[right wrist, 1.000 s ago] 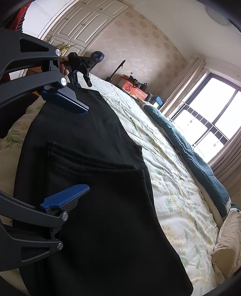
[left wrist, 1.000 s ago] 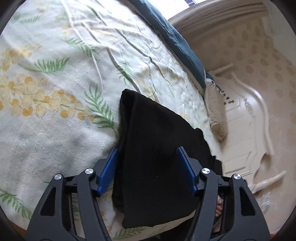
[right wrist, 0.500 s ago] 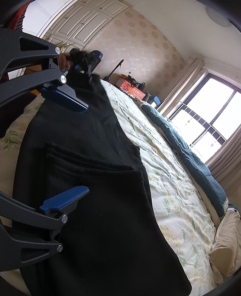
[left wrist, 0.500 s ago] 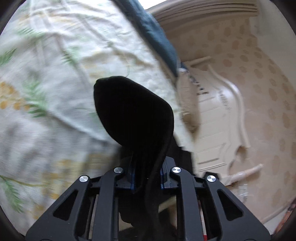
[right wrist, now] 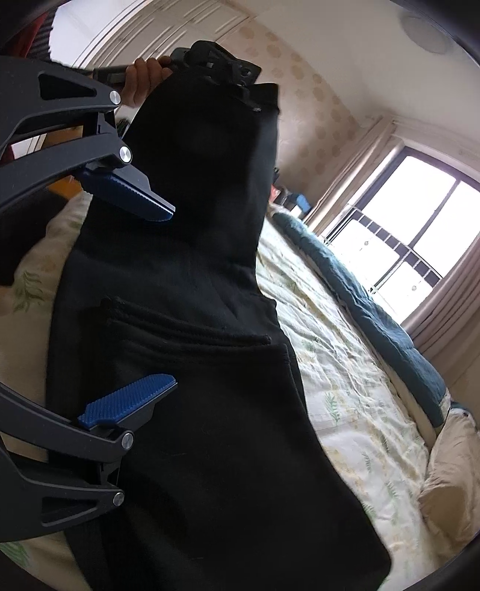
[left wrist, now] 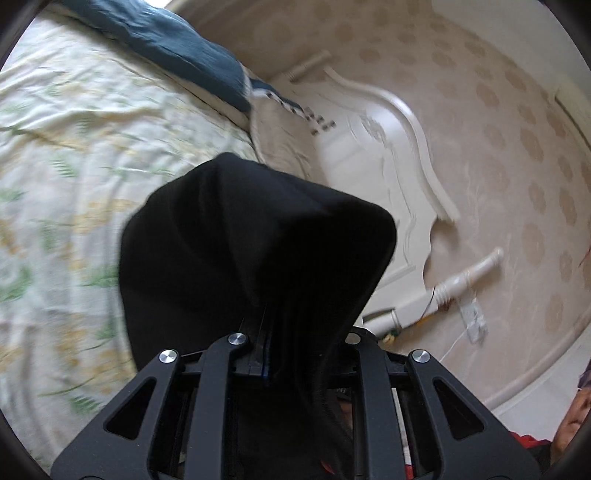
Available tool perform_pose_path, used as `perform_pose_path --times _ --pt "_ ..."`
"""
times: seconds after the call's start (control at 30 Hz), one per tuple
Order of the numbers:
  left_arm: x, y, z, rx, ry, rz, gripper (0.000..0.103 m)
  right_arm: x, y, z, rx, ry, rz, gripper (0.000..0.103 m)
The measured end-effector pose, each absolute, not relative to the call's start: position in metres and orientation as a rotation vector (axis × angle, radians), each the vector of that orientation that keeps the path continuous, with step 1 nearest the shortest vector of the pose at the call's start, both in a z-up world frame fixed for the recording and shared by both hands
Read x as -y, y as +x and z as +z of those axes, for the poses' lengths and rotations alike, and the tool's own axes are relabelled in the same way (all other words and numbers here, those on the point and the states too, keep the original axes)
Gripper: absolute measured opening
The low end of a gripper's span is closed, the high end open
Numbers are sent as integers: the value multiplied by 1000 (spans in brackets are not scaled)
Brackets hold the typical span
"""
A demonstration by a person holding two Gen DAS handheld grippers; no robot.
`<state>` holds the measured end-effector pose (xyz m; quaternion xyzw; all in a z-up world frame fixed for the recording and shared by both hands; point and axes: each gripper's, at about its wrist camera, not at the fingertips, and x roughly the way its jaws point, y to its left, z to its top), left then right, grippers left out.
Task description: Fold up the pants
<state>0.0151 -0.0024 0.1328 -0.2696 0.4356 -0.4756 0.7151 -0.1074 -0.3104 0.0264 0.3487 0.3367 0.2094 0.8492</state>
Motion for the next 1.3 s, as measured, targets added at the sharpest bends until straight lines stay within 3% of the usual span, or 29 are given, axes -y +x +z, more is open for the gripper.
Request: perform_pose_path --times 0.33,0.63,0.93,1.3 --pt "138 10 131 -1037 -380 -1082 16 325 -143 20 -718 832 449 84" --pt "241 6 77 -1149 -180 -991 16 336 -188 12 -724 874 402 84" --pt "273 -6 47 -1141 -20 -857 17 353 -217 -7 -729 972 344 84" --pt "291 -21 49 -1051 136 -791 22 360 -214 -6 -730 1002 332 84"
